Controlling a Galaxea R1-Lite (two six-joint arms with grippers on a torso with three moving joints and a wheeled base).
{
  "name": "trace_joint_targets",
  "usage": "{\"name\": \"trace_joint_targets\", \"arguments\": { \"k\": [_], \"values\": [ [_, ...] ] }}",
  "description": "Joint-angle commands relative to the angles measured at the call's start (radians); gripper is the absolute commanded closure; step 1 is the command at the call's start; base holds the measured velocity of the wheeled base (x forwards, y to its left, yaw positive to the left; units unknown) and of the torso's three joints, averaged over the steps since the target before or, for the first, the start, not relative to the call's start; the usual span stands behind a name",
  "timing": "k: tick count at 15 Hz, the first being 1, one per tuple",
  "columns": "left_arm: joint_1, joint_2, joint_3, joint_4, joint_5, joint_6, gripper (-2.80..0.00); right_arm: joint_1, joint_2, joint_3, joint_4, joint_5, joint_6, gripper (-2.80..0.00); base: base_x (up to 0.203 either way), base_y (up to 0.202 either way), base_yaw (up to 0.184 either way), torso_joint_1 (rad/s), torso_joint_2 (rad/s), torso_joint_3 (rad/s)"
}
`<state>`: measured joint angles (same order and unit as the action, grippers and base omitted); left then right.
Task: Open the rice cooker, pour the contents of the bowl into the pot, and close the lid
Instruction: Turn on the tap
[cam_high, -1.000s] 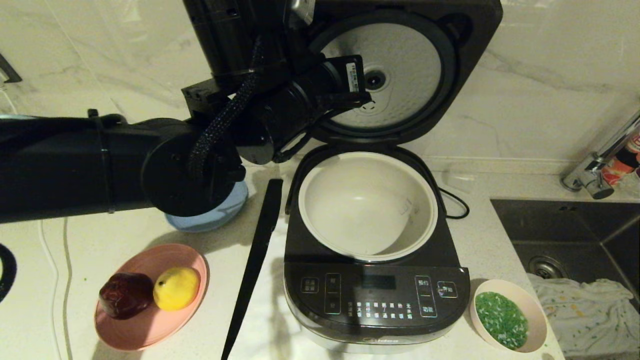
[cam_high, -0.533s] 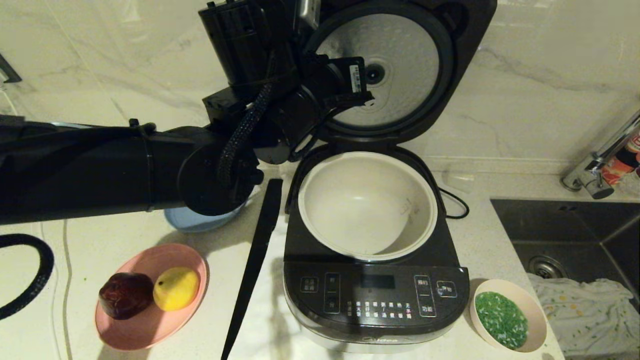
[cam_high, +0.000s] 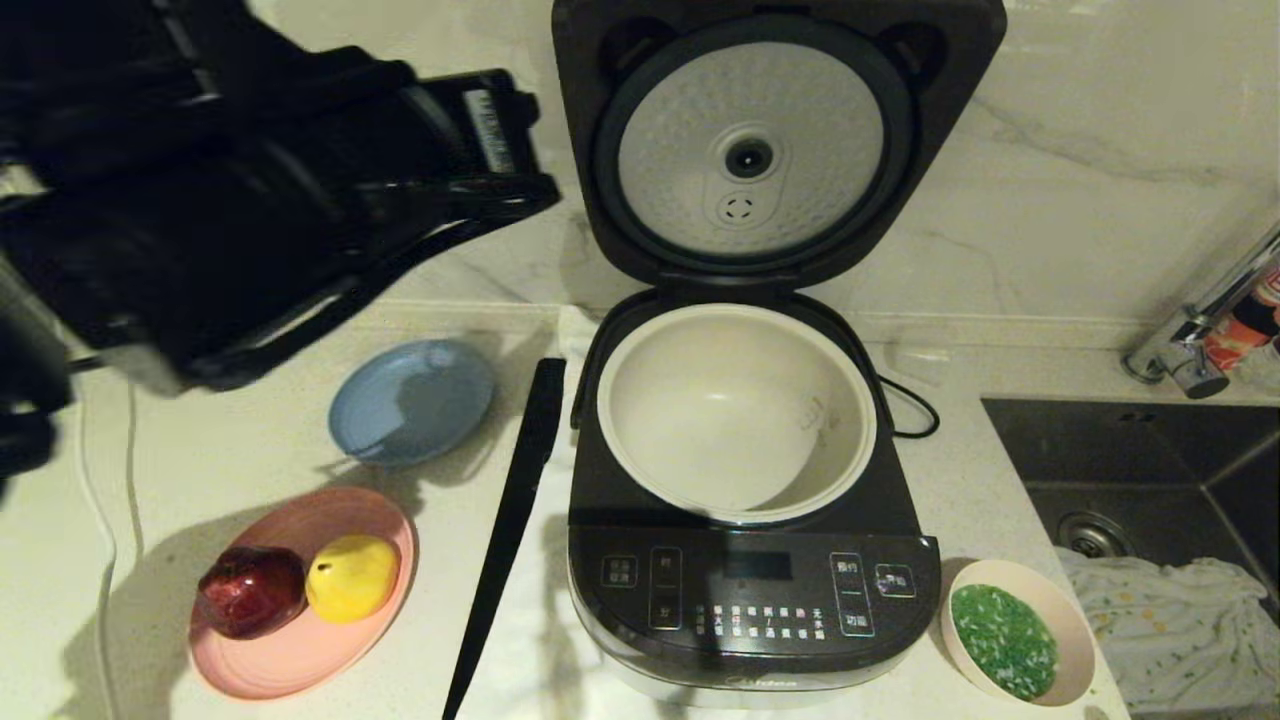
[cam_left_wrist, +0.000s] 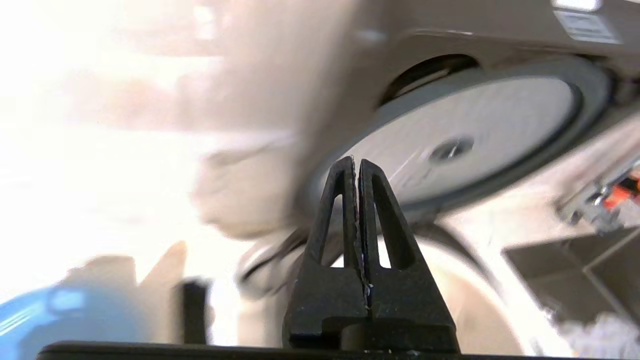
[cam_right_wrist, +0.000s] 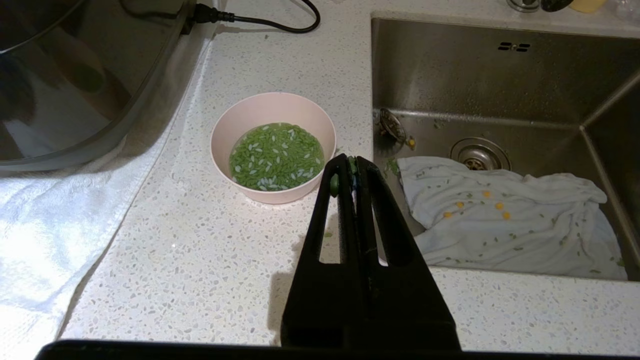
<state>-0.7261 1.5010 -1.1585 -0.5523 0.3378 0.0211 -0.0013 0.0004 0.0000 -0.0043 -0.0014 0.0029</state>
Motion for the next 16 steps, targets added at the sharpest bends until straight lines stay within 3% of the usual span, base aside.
{"name": "trace_joint_targets", "arguments": {
  "k": [1,3,6,9,13,16],
  "values": [
    [0.017,-0.315,0.151,0.098,0.039,0.009,0.0,0.0,0.0,0.0,0.0,0.0,0.0,0.0,0.0,0.0,0.0,0.0,0.0,0.0],
    [0.071,-0.513,0.295,0.223,0.078,0.019,0.0,0.0,0.0,0.0,0.0,0.0,0.0,0.0,0.0,0.0,0.0,0.0,0.0,0.0],
    [0.297,-0.753,0.513,0.331,0.118,0.027,0.0,0.0,0.001,0.0,0.0,0.0,0.0,0.0,0.0,0.0,0.0,0.0,0.0,0.0],
    [0.476,-0.992,0.653,0.37,0.163,0.028,0.0,0.0,0.0,0.0,0.0,0.0,0.0,0.0,0.0,0.0,0.0,0.0,0.0,0.0],
    [0.589,-1.219,0.813,0.36,0.21,0.005,0.0,0.0,0.0,0.0,0.0,0.0,0.0,0.0,0.0,0.0,0.0,0.0,0.0,0.0],
    [0.606,-1.22,0.929,0.317,0.359,-0.017,0.0,0.0,0.001,0.0,0.0,0.0,0.0,0.0,0.0,0.0,0.0,0.0,0.0,0.0]
  ]
}}
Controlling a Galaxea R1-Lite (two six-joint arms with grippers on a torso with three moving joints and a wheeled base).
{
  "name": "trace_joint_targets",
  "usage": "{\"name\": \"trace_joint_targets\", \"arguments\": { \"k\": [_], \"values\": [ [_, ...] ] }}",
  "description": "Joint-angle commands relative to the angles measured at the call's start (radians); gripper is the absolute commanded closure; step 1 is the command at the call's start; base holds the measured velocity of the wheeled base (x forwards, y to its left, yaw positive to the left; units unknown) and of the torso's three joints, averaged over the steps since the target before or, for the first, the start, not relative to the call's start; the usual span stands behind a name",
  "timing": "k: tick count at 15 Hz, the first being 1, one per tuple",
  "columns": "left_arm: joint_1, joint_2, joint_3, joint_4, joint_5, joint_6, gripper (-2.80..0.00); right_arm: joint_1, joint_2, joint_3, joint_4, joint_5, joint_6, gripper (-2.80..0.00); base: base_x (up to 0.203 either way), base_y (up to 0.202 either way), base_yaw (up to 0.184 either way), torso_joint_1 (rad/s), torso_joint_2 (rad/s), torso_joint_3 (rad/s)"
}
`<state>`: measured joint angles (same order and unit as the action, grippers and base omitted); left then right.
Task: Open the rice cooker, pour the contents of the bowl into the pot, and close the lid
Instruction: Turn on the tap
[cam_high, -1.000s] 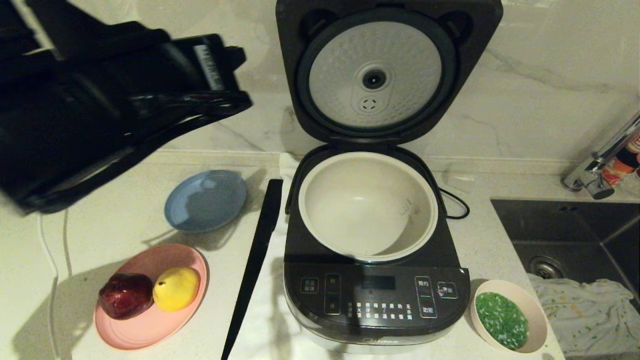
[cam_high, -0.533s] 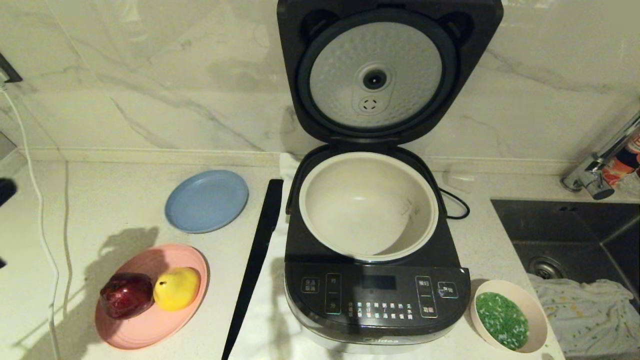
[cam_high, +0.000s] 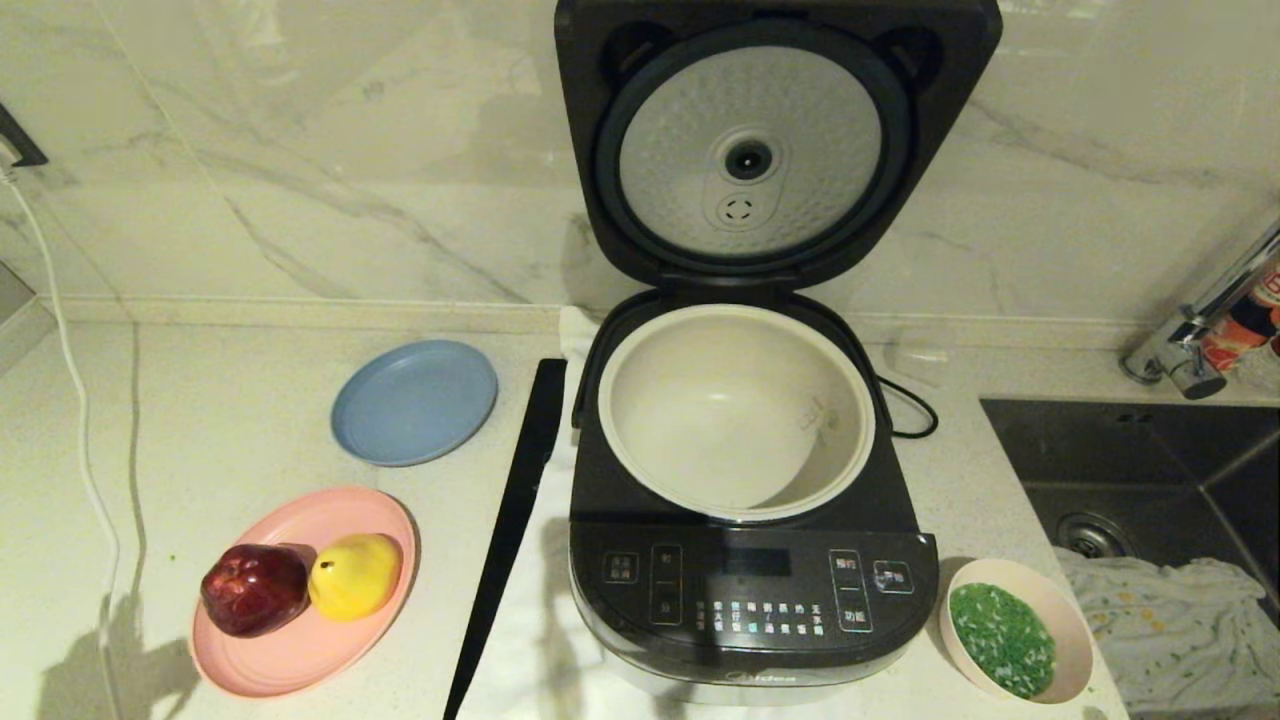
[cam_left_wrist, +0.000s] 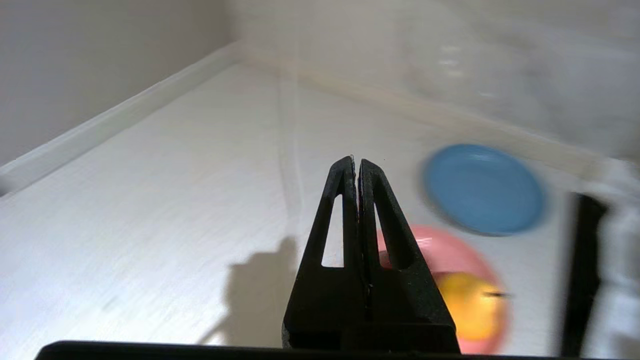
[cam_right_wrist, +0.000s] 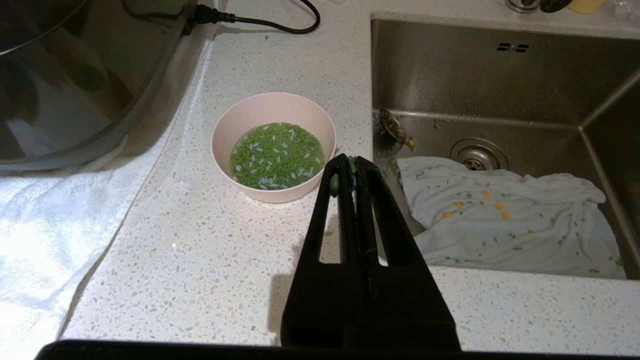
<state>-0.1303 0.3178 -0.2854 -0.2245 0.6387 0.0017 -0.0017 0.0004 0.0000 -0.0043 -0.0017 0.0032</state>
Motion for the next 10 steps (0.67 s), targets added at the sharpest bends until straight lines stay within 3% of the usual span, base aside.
{"name": "trace_joint_targets", "arguments": {
  "k": [1,3,5,7,10],
  "values": [
    [0.025,-0.038,0.06,-0.01,0.099,0.007,0.0,0.0,0.0,0.0,0.0,0.0,0.0,0.0,0.0,0.0,0.0,0.0,0.0,0.0],
    [0.103,-0.058,0.071,0.05,0.084,0.011,0.0,0.0,0.001,0.0,0.0,0.0,0.0,0.0,0.0,0.0,0.0,0.0,0.0,0.0],
    [0.122,-0.153,0.111,0.117,0.01,0.031,0.0,0.0,0.0,0.0,0.0,0.0,0.0,0.0,0.0,0.0,0.0,0.0,0.0,0.0],
    [0.125,-0.292,0.172,0.171,-0.189,0.061,0.0,0.0,0.0,0.0,0.0,0.0,0.0,0.0,0.0,0.0,0.0,0.0,0.0,0.0],
    [0.127,-0.32,0.242,0.21,-0.503,0.088,0.0,0.002,0.001,0.0,0.0,0.0,0.0,0.0,0.0,0.0,0.0,0.0,0.0,0.0]
  ]
}}
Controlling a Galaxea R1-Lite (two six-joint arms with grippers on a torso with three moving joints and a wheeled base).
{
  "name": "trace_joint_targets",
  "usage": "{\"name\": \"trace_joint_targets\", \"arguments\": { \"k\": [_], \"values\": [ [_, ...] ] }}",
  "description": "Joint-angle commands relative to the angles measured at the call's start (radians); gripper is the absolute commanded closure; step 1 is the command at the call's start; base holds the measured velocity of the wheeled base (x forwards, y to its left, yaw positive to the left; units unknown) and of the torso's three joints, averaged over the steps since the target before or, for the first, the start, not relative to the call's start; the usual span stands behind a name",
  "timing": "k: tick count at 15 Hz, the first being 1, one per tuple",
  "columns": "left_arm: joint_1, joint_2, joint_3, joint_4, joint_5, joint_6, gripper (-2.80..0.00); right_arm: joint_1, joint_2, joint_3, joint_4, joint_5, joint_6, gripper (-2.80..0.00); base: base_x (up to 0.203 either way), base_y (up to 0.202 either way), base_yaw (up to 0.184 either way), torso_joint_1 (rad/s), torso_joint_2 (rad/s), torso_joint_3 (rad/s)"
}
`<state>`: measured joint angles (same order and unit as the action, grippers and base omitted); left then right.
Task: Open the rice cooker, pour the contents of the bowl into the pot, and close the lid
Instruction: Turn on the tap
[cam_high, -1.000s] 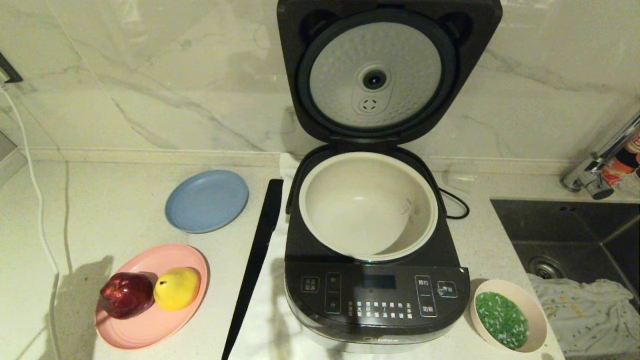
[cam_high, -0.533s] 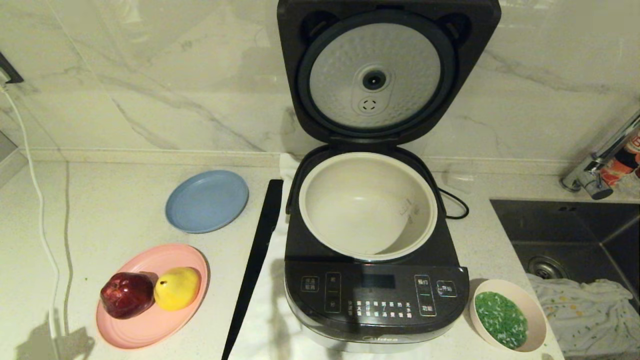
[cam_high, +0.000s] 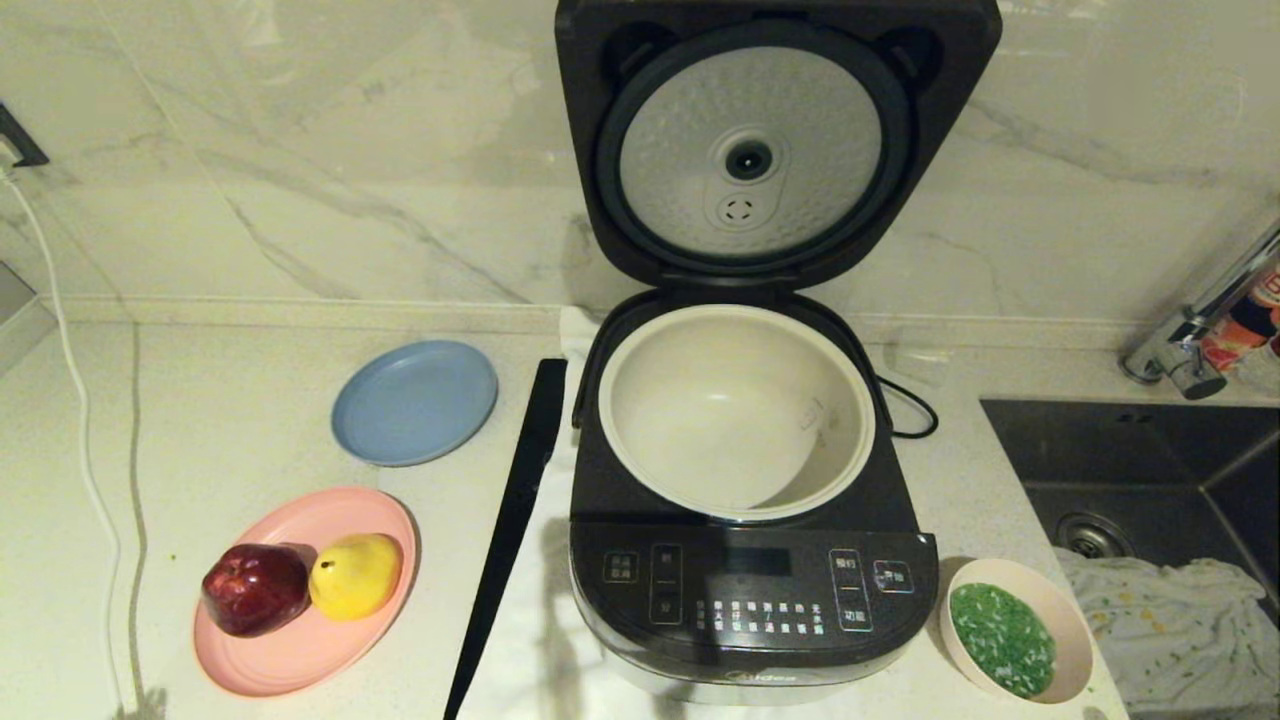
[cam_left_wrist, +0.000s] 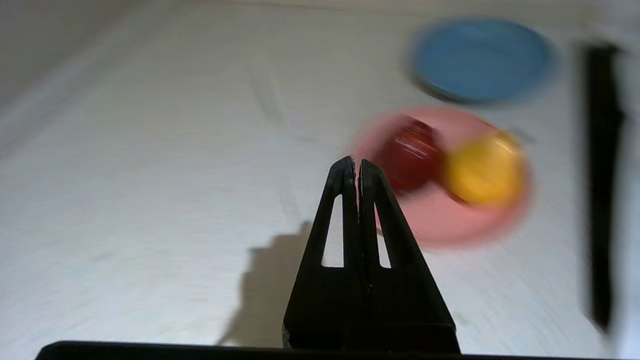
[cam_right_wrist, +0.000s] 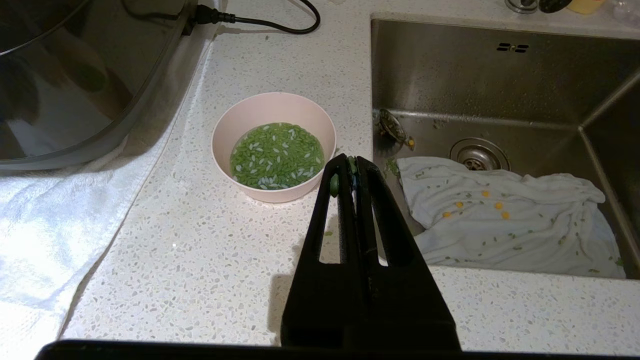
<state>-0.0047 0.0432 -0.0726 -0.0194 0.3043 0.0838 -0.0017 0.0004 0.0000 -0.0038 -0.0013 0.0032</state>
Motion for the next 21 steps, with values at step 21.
{"name": "trace_joint_targets", "arguments": {
  "k": [21],
  "values": [
    [0.002,-0.043,0.077,0.009,-0.338,-0.006,0.0,0.0,0.0,0.0,0.001,-0.002,-0.002,0.0,0.0,0.0,0.0,0.0,0.0,0.0]
  ]
}}
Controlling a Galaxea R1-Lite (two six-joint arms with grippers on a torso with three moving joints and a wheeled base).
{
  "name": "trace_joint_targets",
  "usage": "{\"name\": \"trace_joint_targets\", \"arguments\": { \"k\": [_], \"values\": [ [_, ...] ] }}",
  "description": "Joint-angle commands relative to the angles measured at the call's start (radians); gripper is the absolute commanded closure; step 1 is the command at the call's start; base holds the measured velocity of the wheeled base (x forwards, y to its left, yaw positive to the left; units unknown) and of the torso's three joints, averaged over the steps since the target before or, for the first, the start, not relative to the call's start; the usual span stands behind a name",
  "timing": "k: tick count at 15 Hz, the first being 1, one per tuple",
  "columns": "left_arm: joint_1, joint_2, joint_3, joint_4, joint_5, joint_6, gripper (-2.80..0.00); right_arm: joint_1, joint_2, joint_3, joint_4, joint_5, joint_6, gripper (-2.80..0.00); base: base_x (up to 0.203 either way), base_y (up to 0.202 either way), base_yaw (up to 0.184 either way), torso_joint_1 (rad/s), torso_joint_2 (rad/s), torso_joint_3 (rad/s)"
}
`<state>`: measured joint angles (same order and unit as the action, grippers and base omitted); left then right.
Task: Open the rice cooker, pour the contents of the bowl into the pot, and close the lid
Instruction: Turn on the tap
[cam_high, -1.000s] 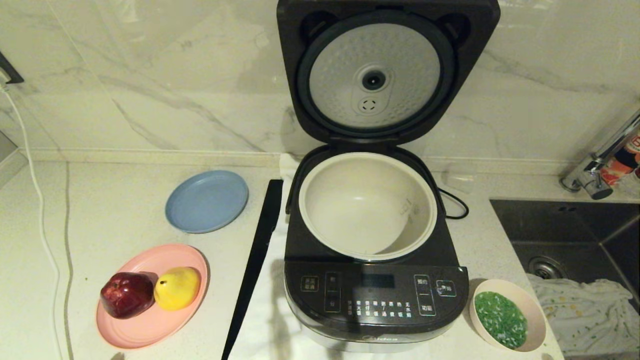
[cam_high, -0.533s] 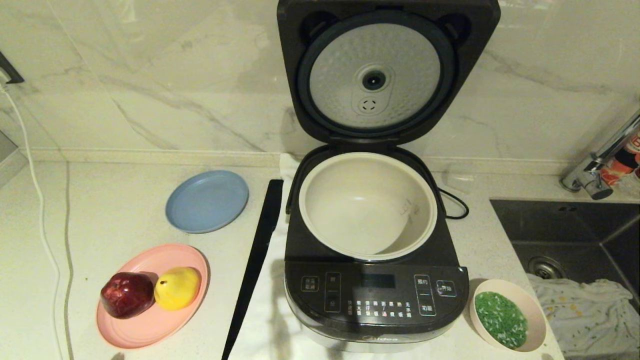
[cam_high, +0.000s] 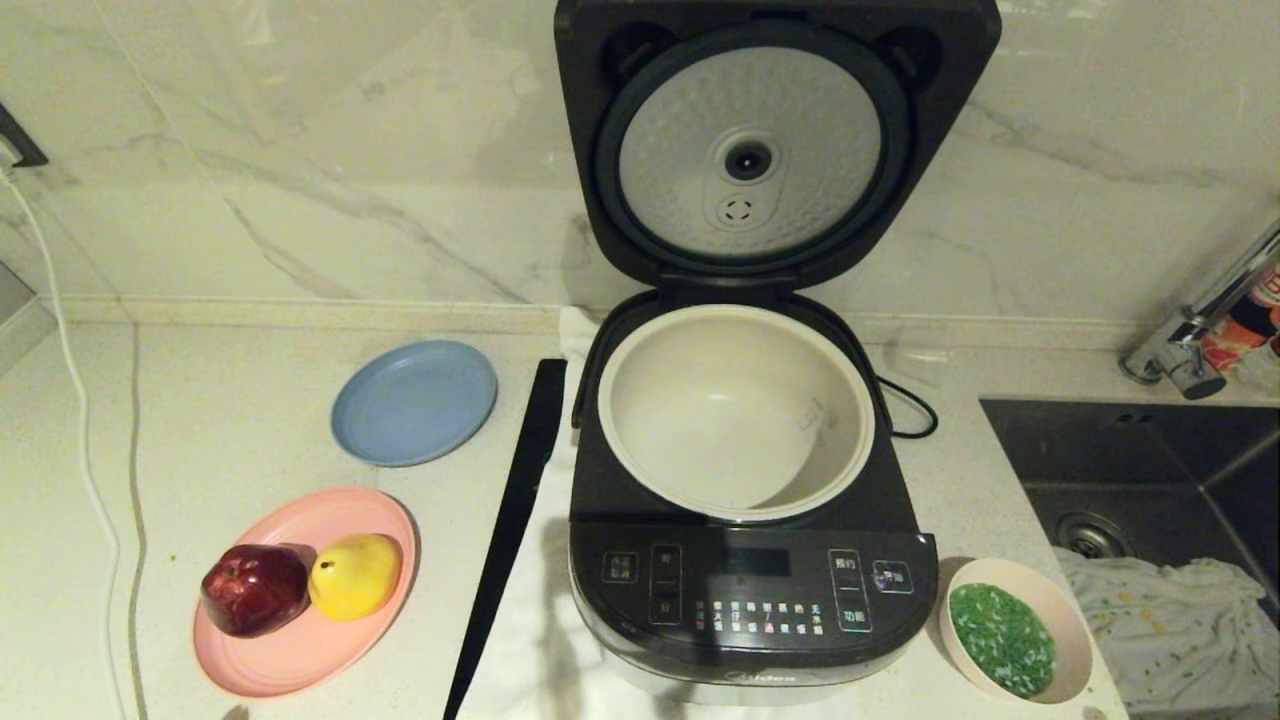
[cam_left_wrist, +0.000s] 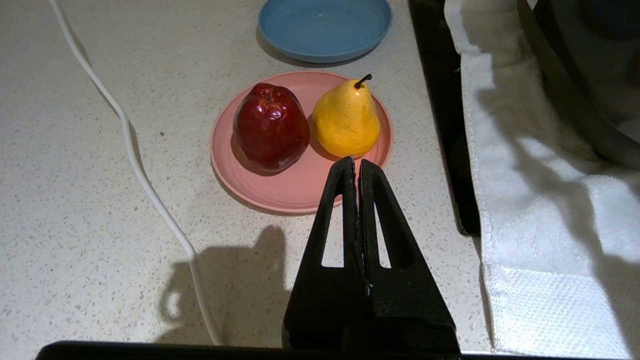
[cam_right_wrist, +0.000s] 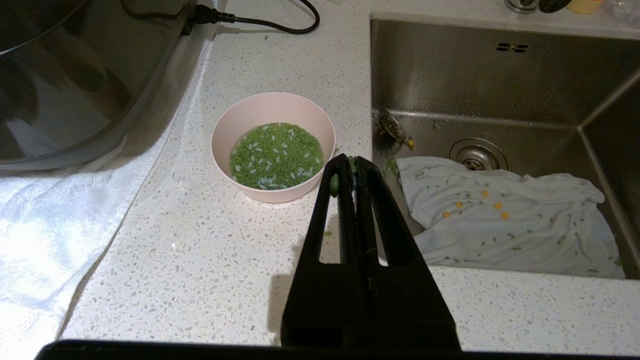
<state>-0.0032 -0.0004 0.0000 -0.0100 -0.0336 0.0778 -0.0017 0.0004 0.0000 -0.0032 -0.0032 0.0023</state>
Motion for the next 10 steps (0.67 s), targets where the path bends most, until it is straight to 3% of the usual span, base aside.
{"name": "trace_joint_targets", "arguments": {
  "k": [1,8,10],
  "values": [
    [0.0,0.0,0.005,-0.001,0.0,0.0,0.0,0.0,0.0,0.0,-0.001,0.0,-0.004,0.0,0.0,0.0,0.0,0.0,0.0,0.0],
    [0.0,0.0,0.005,-0.001,0.0,-0.001,0.0,0.0,0.0,0.0,0.0,0.0,-0.015,0.0,0.0,0.0,0.0,0.0,0.0,0.0],
    [0.0,0.0,0.005,0.0,0.0,0.002,0.0,0.001,0.011,-0.016,0.056,0.004,-0.015,0.0,0.0,0.0,0.0,0.0,0.0,0.0]
  ]
}}
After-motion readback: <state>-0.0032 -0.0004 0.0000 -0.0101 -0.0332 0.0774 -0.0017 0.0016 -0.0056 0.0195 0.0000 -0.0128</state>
